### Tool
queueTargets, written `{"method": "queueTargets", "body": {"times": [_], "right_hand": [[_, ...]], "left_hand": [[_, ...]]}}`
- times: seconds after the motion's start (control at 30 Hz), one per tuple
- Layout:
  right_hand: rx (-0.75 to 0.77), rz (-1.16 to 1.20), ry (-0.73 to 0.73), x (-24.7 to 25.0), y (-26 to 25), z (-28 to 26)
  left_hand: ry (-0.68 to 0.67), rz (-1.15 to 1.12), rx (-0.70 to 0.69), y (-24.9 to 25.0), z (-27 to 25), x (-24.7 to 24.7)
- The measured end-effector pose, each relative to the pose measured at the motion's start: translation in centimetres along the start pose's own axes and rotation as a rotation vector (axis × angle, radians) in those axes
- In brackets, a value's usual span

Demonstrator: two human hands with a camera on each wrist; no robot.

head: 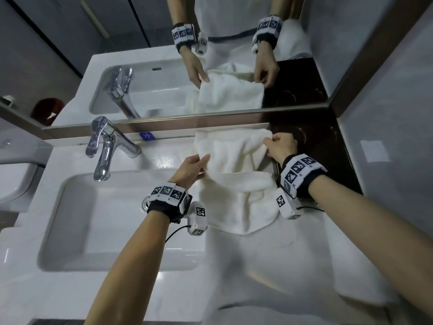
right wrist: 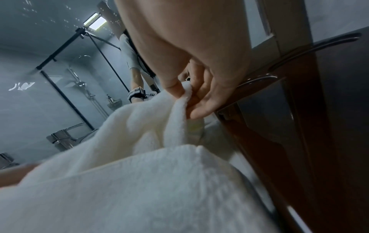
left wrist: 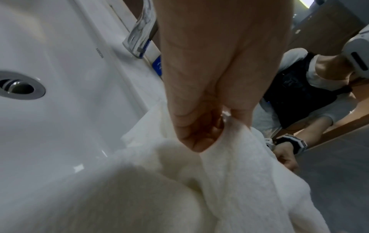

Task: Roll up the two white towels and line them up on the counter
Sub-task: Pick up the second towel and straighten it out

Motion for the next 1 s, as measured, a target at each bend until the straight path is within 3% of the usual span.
{"method": "queueTargets", "body": {"times": [0.13, 0.27, 0.4, 0.53, 0.6, 0.67, 0.8, 1.0], "right_hand": [[0.026, -0.041, -0.118, 0.2, -0.3, 0.0], [0.041, 0.200, -0.333, 0.4, -1.2, -1.3], [0.183, 0.222, -0.303, 2.0, -3.2, -2.6], [0.217, 0.438, -0.381, 2.6, -4.8, -3.8], [0.259, 0.372, -0.398, 2.7, -5.0, -4.3], [0.303, 0.250, -0.353, 3.1, -4.8, -4.8], [0.296, 0.315, -0.239, 4.7, -4.1, -5.6], [0.387, 0.492, -0.238, 6.9, -6.9, -7.7]], "left_hand": [[-0.027, -0.095, -0.069, 1.2, -0.5, -0.2], [-0.027, -0.087, -0.186, 3.3, -1.4, 1.1], [-0.085, -0.060, -0.273, 5.6, -2.8, 0.8], [-0.131, -0.039, -0.323, 7.1, -4.1, -0.1], [-0.128, -0.022, -0.330, 7.4, -4.8, -0.5], [-0.089, -0.040, -0.320, 7.4, -5.3, -0.6], [-0.060, -0.047, -0.311, 7.2, -6.9, -0.4], [-0.098, -0.069, -0.517, 10.9, -10.2, -0.6]]}}
Point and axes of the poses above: each hand's wrist, its own z-axis towards the middle knuckle, its own x-axis out of the back of the hand, y = z × x, the point moved 6 cm from there along z, towards the middle knuckle, and after that the axes turned 7 degrees about -y, right-handed, at the moved point
